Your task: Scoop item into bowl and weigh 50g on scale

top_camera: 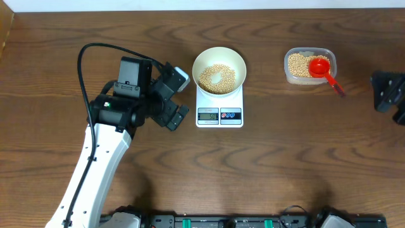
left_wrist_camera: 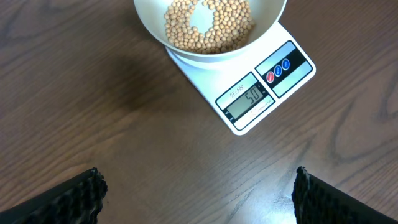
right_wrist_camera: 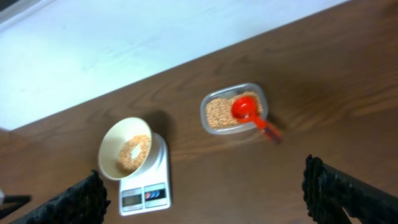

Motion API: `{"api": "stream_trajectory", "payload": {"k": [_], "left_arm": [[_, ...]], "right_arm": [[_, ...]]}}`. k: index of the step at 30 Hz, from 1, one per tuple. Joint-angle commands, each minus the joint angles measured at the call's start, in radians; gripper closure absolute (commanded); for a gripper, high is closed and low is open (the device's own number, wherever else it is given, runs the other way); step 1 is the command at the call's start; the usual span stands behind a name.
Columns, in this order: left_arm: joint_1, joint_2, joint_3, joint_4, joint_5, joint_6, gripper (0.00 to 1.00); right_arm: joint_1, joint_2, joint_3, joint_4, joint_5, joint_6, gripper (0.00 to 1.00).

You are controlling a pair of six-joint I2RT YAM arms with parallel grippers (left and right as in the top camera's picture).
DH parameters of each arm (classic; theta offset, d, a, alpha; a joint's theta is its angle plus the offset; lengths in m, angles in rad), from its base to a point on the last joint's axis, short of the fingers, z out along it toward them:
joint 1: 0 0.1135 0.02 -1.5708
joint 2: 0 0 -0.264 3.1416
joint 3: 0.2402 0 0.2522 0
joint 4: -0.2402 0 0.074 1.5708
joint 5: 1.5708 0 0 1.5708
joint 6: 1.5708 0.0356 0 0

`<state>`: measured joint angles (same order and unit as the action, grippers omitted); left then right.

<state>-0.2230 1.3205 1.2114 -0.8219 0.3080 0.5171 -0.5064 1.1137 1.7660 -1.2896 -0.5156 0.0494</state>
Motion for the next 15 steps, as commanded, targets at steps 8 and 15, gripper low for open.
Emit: {"api": "stream_trajectory", "payload": {"k": [8, 15], "left_arm": [[0.003, 0.006, 0.003, 0.000, -0.003, -0.009, 0.02], [0.003, 0.006, 0.003, 0.000, -0.003, -0.009, 0.02]], "right_arm": [[0.095, -0.148, -0.151, 0.122, 0.274, 0.033, 0.01], [0.262, -0.420, -0.525, 0.404, 0.413, 0.032, 0.01]]}}
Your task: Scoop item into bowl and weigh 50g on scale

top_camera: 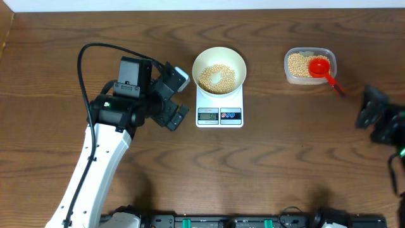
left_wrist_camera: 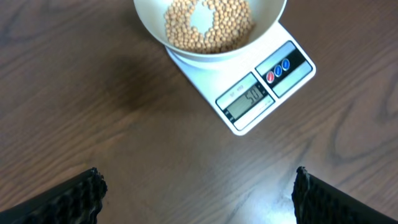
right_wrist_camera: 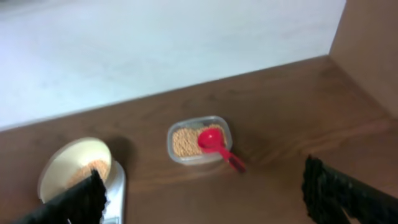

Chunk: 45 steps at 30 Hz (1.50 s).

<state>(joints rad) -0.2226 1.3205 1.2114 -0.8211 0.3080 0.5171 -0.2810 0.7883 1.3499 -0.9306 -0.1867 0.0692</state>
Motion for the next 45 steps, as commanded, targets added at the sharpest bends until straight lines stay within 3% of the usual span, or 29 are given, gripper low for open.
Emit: {"api": "stream_trajectory", "payload": {"k": [1, 12, 26, 38, 45], "left_arm": [[0.002, 0.006, 0.003, -0.001, -0.003, -0.009, 0.02], [0.002, 0.006, 0.003, -0.001, -0.003, -0.009, 0.02], [0.002, 0.006, 0.003, -0.001, -0.003, -0.009, 0.02], [0.002, 0.006, 0.003, -0.001, -0.003, -0.009, 0.02], [0.002, 0.006, 0.003, -0.001, -0.003, -0.009, 0.02]], "right_arm": [[0.047, -0.138, -0.171, 0.084, 0.084, 0.012, 0.01], [0.142, -0.557, -0.770, 0.496, 0.226, 0.012, 0.01], [0.235, -0.752, -1.221, 0.911, 0.307, 0.031, 0.01], [0.260, -0.784, -1.344, 0.965, 0.282, 0.143, 0.01], [0.309, -0.784, -1.344, 0.862, 0.274, 0.136, 0.01]]}}
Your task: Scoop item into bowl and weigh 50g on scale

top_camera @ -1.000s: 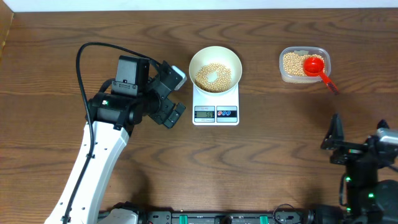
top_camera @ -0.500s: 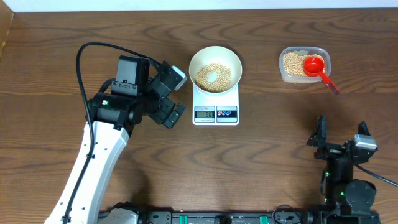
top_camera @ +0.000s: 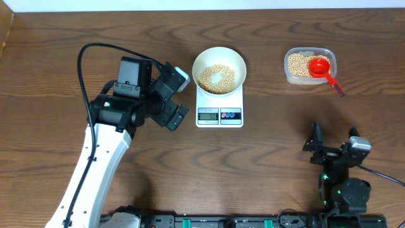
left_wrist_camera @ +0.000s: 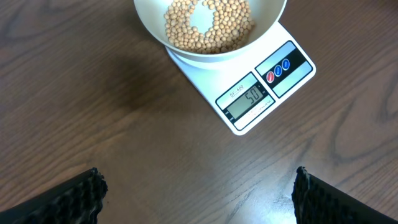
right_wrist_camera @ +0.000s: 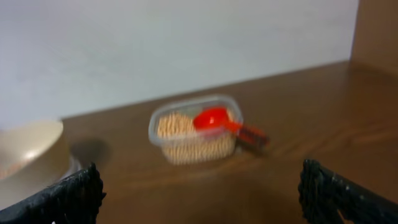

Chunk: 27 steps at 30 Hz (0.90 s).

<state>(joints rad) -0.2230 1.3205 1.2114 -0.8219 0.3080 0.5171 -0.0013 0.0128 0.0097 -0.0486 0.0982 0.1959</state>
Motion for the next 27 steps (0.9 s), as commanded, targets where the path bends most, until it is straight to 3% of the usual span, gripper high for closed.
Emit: {"api": "stream_trajectory", "payload": {"k": [1, 27], "left_arm": [[0.003, 0.006, 0.003, 0.000, -0.003, -0.009, 0.02], [0.003, 0.006, 0.003, 0.000, -0.003, -0.009, 0.03]], "right_arm": [[0.036, -0.008, -0.004, -0.021, -0.020, -0.018, 0.01], [0.055, -0.008, -0.004, -0.019, -0.022, -0.036, 0.01]]}}
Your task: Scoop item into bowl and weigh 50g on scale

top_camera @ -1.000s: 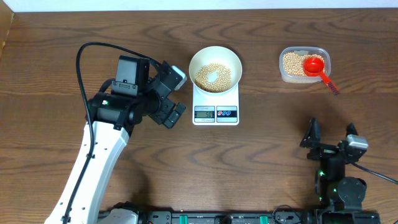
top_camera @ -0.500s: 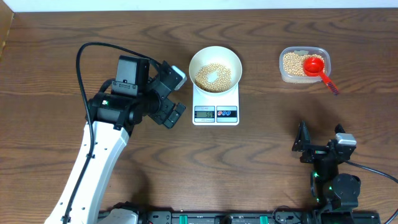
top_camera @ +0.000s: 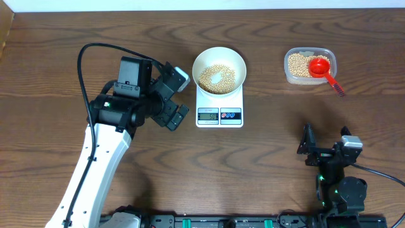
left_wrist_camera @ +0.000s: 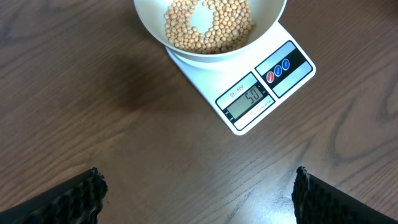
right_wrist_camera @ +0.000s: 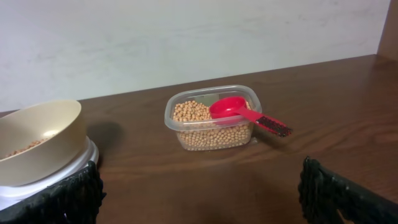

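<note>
A cream bowl (top_camera: 219, 69) holding soybeans rests on the white scale (top_camera: 219, 107), whose display (left_wrist_camera: 250, 97) reads 50. At the back right, a clear tub (top_camera: 309, 66) of soybeans carries the red scoop (top_camera: 323, 69), its handle hanging over the rim. My left gripper (top_camera: 175, 96) hovers open just left of the scale, nothing between its fingers. My right gripper (top_camera: 326, 147) sits low near the front right edge, open and empty, facing the tub (right_wrist_camera: 211, 118) and scoop (right_wrist_camera: 239, 111).
Brown wooden table (top_camera: 272, 158) all round. A white wall runs behind its far edge (right_wrist_camera: 186, 37). A black cable (top_camera: 85, 57) loops above the left arm.
My right gripper shifted slightly left near the table's front right and its view has steadied. The left arm, bowl, scale and scoop are unchanged.
My right gripper was at the far right edge beside the tub, the scoop lying in the tub. It then stood lower and nearer the front, and now rests at the front right. The left gripper stayed open by the scale, which kept reading 50.
</note>
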Motion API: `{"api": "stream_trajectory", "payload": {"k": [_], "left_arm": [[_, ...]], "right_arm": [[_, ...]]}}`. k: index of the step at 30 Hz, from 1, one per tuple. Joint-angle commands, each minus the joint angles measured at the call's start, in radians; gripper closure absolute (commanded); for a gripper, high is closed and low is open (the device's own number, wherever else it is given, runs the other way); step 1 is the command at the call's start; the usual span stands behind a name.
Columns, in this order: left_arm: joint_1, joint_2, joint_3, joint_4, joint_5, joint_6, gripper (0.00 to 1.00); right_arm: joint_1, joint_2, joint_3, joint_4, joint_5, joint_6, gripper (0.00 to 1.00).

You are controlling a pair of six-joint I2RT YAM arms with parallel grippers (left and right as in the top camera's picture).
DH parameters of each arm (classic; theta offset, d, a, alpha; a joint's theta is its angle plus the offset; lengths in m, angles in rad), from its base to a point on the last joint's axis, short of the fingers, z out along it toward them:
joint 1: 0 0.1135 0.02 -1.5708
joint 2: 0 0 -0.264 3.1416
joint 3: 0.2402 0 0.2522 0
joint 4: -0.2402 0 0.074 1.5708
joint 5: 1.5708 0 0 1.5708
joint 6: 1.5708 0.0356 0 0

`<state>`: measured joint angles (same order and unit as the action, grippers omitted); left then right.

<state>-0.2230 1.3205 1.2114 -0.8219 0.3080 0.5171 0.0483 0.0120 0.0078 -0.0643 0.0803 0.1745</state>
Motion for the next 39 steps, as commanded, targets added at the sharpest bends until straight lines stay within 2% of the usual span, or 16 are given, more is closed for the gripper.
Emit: {"api": "stream_trajectory", "payload": {"k": [1, 28, 39], "left_arm": [[0.003, 0.006, 0.003, 0.000, -0.003, -0.009, 0.02], [0.003, -0.004, 0.002, -0.004, -0.003, -0.009, 0.02], [0.003, -0.192, -0.032, -0.005, -0.003, -0.009, 0.02]], "right_arm": [[0.006, -0.007, -0.002, -0.004, -0.004, -0.015, 0.01], [0.006, -0.006, -0.002, -0.004, -0.005, -0.015, 0.01], [0.006, -0.006, -0.002, -0.004, -0.004, -0.015, 0.01]]}}
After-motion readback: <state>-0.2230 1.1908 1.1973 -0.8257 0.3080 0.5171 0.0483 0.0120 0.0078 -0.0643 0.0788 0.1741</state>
